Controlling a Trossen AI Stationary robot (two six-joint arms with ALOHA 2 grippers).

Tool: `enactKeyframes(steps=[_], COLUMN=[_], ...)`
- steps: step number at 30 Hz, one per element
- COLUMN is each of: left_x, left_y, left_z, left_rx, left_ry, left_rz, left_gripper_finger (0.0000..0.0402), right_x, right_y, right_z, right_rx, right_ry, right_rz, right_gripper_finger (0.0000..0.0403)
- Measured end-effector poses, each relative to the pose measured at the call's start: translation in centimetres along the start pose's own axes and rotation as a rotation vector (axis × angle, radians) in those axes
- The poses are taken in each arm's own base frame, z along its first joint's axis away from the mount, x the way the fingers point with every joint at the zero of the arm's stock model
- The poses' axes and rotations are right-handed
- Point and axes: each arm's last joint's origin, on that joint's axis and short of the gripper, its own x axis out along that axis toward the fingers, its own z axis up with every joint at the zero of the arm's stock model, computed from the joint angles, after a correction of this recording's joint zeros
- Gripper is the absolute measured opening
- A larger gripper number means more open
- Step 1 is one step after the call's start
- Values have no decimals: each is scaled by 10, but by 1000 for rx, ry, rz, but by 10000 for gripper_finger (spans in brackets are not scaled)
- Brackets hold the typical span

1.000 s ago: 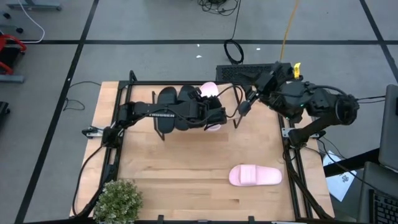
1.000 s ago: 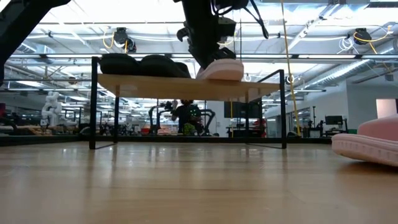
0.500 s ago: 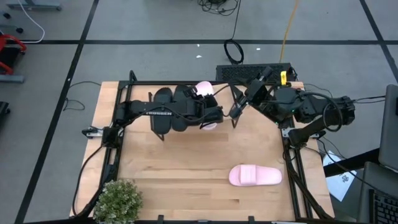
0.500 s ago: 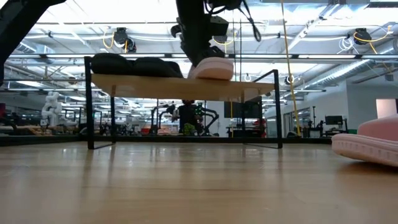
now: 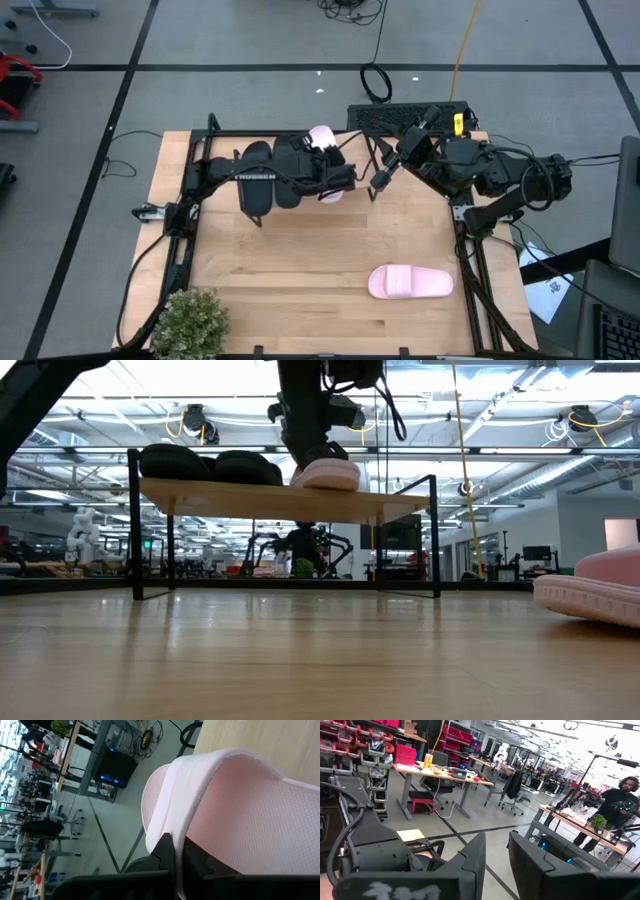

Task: Pick and place slides into the shelf
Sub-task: Put the left slide on the shelf

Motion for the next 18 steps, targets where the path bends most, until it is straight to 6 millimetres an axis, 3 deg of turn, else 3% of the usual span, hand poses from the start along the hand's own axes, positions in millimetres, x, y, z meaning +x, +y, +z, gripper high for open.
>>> enactKeyframes(steps=[18], left_x=[7], left_y=[8], left_z=[-5], left_rx=[57], left_ry=[59], left_rz=[8], left_gripper_finger=[0], right_x=[0], right_y=[0], right_z=[0], right_rx=[-4], right_ry=[1], right_rz=[-2], right_gripper_finger=[73])
